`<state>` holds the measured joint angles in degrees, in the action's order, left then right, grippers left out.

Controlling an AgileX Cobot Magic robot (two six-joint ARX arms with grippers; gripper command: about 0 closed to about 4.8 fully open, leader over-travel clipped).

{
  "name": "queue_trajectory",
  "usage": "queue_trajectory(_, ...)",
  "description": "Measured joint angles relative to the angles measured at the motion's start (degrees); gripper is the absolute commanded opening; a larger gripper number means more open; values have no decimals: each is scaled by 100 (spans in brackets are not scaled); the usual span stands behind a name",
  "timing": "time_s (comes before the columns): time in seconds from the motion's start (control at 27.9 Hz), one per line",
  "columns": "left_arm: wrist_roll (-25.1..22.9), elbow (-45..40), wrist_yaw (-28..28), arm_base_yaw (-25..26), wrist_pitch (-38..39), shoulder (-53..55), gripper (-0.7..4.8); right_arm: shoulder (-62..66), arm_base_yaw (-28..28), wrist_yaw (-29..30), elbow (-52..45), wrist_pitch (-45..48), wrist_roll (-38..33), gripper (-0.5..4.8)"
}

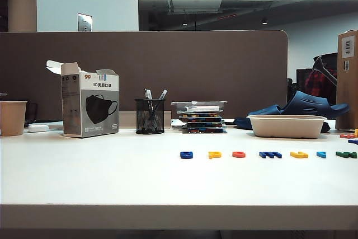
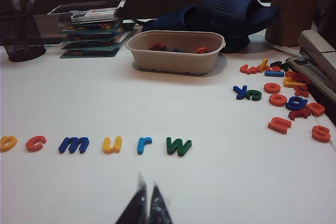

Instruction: Select the appropriate letters from the row of letter magnets placed on the table to arrange into the word "cup".

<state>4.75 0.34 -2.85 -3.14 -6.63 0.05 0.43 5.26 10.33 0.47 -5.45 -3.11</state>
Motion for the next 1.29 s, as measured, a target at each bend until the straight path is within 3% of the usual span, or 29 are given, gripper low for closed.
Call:
queue_trajectory(0.57, 0, 26, 0, 0, -118, 2, -5, 0, 0, 0, 0, 0, 0, 13)
queue_trajectory(0.75, 0, 426, 0, 0, 208, 2, -5, 0, 0, -2, 0, 0, 0, 13)
queue_trajectory(1.0, -15, 1915, -28, 0, 2059, 4, -5, 0, 0, -2, 0, 7, -2, 13)
queue_trajectory(1.29, -17, 3707, -260, 0, 3576, 503, -5, 0, 0, -2, 0, 7, 0, 13)
